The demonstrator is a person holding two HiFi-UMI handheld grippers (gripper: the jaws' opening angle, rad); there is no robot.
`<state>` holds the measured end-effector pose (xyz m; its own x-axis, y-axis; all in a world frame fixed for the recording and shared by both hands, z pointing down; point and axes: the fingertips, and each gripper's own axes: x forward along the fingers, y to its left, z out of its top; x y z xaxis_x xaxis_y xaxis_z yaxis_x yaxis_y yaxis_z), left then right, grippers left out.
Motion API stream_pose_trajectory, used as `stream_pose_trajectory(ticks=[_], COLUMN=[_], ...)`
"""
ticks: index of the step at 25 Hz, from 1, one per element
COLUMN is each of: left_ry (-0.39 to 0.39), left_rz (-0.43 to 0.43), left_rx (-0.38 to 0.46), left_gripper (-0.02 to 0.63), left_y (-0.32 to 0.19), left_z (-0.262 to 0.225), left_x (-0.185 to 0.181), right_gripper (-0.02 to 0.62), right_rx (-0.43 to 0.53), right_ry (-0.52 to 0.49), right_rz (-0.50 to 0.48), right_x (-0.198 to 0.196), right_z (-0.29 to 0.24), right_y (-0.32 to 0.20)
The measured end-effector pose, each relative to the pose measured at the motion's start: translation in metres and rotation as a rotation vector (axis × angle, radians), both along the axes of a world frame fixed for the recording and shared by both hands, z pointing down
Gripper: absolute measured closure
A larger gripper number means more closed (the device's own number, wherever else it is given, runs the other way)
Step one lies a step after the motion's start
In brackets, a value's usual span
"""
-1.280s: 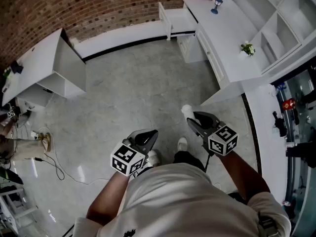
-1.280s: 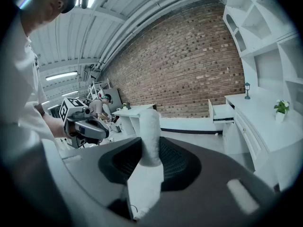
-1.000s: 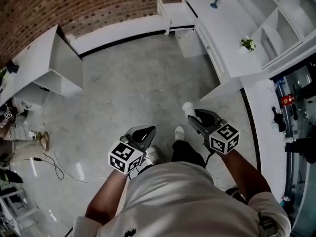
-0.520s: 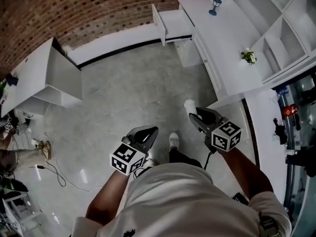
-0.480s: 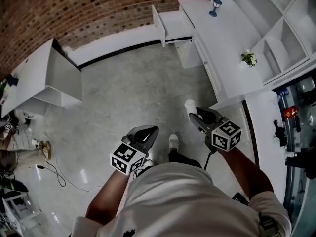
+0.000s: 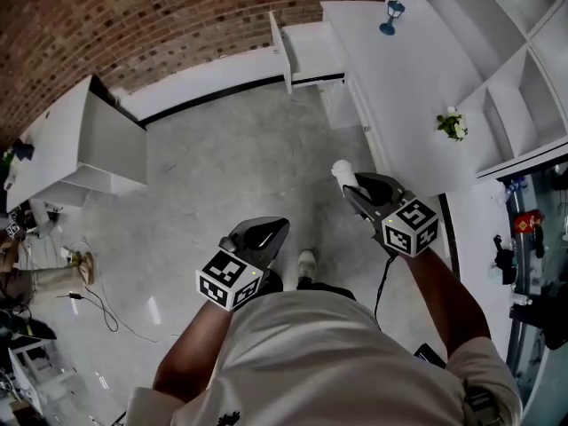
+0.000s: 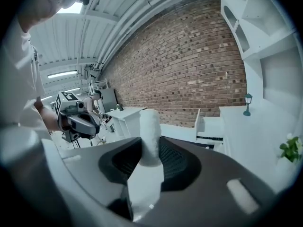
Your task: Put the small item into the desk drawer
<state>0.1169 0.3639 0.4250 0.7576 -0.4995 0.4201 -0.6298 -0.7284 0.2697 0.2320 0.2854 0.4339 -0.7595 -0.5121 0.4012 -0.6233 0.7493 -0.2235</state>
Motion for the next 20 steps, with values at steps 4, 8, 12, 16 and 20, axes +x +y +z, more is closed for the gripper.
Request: stream_pose_trajectory(ticks=[4,8,12,16,20], left_ry=[0.0,0.009,0.021,0.027,0.032], left_rz=[0.005,0.029,0.078,0.134,0.177], left_rx=[-0.01,-0.008,0.003,0.009,0.023], left_gripper=[0.601,0.601,0.601,0.601,0.601], left_y=[-0.031,-0.063,-0.105,-0.155,-0.207], left_z=[0.001,0.005,0.007,0.006,-0.004], left_x=[0.003,0.0,-0.006,-0.019,-0.037], right_gripper=[0.465,0.465,0.465,0.465,0.465], right_rx=[0.007,0.012,0.016,0.025,0.03], right_ry=[0.006,0.028,0.064,0.105,0.142], right_rz=[0.004,0.008,0.021,0.041,0.064], right_x=[0.003,-0.001,-0.01,-0.021,-0.032], right_z=[0.001,0.006,0.008,0.007,0.006], right_y=[-0.037,-0.07,-0.111,-0.153,-0.202])
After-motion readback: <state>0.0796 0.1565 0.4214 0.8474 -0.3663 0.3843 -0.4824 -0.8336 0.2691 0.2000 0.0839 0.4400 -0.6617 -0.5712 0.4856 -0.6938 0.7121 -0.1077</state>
